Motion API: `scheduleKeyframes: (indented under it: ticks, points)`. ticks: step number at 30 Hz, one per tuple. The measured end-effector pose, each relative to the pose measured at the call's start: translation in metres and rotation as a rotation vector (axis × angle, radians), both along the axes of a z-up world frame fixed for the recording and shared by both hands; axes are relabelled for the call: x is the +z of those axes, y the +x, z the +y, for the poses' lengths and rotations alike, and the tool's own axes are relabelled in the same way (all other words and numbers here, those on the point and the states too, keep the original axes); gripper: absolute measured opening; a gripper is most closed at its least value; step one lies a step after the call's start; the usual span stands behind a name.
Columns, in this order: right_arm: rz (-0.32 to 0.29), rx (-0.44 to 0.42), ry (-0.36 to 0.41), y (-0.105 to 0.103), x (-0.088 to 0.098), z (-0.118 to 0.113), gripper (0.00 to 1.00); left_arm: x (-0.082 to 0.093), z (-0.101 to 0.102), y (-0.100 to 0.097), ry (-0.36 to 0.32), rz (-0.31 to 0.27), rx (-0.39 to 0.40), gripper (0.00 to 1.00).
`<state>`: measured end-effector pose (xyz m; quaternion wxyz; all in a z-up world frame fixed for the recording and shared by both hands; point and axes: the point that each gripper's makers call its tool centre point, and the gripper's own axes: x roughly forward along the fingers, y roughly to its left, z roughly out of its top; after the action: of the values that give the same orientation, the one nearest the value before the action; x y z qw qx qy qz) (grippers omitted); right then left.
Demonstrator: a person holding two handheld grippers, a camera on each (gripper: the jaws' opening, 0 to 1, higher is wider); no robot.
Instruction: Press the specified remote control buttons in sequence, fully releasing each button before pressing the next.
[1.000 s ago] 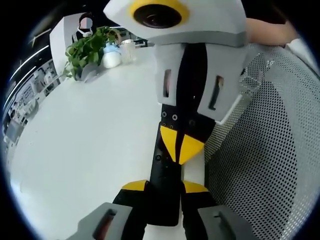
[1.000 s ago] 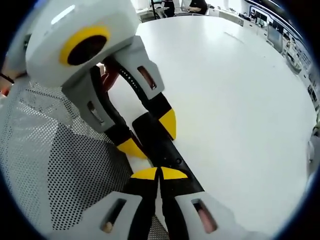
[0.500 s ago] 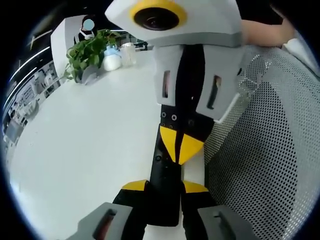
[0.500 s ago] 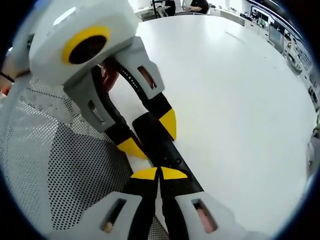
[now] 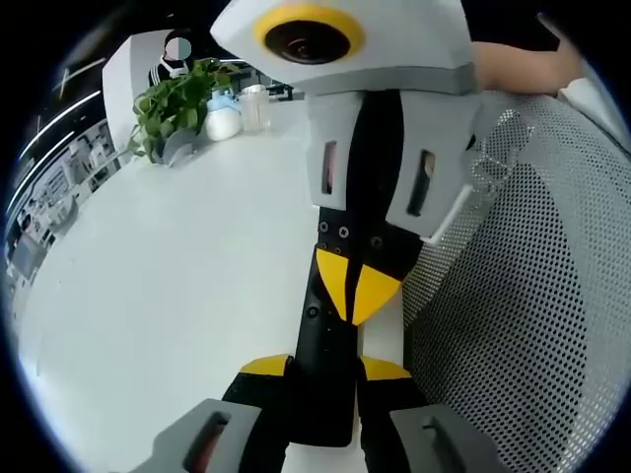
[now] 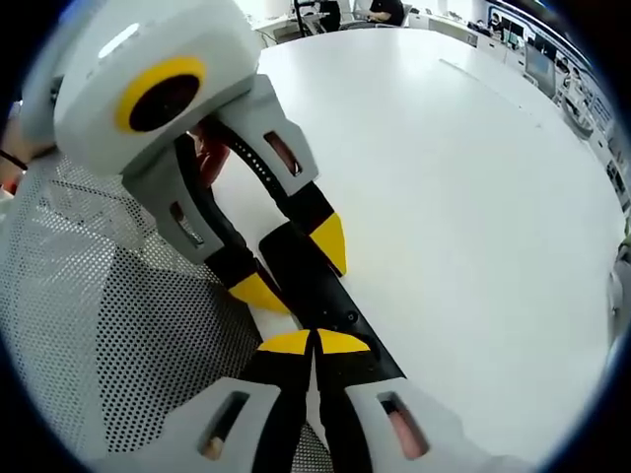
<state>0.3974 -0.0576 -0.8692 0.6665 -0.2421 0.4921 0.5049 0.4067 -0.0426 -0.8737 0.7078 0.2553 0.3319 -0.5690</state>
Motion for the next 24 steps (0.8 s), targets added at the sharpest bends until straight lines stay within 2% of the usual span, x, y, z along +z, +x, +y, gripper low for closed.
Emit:
scheduleKeyframes:
  ticks: [15,24]
  points:
    - [-0.014,0.014,-0.006,-0.0005,0.0004,0.0002,0.00,0.0000,0.0001,-0.0001,0.006,-0.002,-0.004,0.25]
    - [-0.007,0.012,-0.006,-0.0014,-0.0005,-0.0001,0.00,-0.0002,-0.0009,-0.0002,0.035,0.002,0.003,0.26]
